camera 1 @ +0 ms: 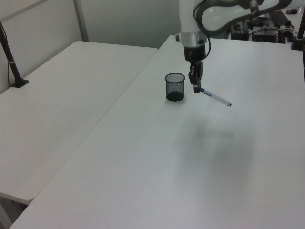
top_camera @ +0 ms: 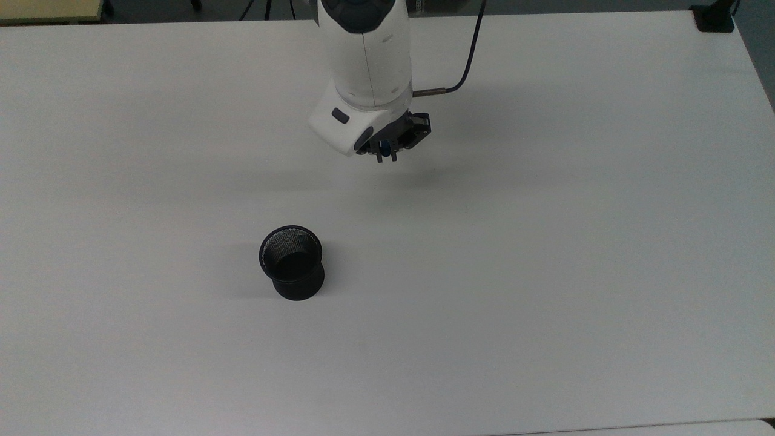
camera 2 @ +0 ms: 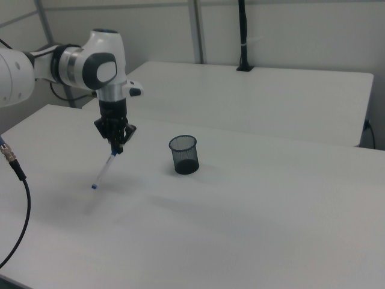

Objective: Remove the marker
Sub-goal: 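Carry the marker away from the cup and lower it to the table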

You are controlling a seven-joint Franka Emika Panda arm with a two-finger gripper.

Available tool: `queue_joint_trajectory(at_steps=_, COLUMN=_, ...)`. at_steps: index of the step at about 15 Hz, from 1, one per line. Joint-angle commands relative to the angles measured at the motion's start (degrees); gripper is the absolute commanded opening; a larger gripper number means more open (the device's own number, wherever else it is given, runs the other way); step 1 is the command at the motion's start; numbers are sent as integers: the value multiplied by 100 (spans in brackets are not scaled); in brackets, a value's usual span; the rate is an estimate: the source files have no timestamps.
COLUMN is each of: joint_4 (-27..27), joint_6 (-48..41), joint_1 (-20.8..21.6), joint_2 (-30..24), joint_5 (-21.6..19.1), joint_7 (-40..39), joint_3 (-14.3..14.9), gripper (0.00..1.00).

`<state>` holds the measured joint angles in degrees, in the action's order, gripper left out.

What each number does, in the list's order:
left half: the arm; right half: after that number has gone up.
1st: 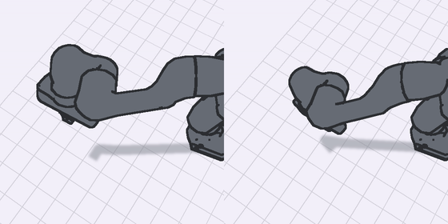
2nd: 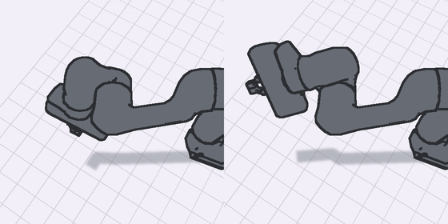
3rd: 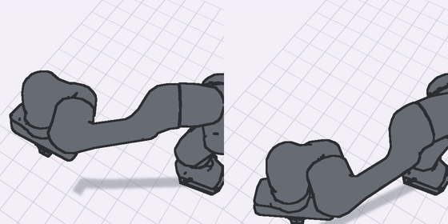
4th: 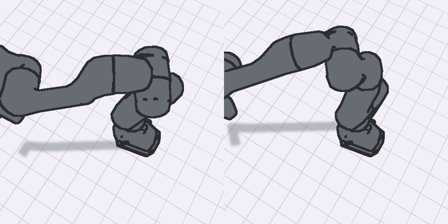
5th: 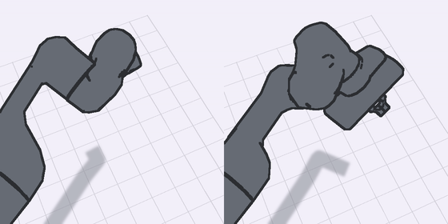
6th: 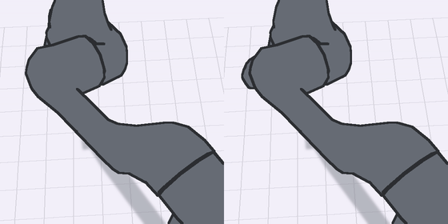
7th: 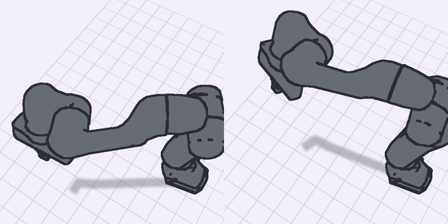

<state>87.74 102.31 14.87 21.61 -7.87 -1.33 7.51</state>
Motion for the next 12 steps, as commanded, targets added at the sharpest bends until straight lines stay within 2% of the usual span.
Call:
queue_joint_trajectory(at_steps=1, joint_4=216, joint_6=78, joint_1=77, joint_2=141, joint_5=-39, joint_7=176, joint_3=14, gripper=14)
queue_joint_trajectory(at_steps=5, joint_4=191, joint_6=158, joint_1=261, joint_2=351, joint_5=-92, joint_7=397, joint_3=5, gripper=18)
queue_joint_trajectory(at_steps=12, joint_4=156, joint_6=816, joint_1=639, joint_2=932, joint_5=-21, joint_7=660, joint_3=-65, gripper=21)
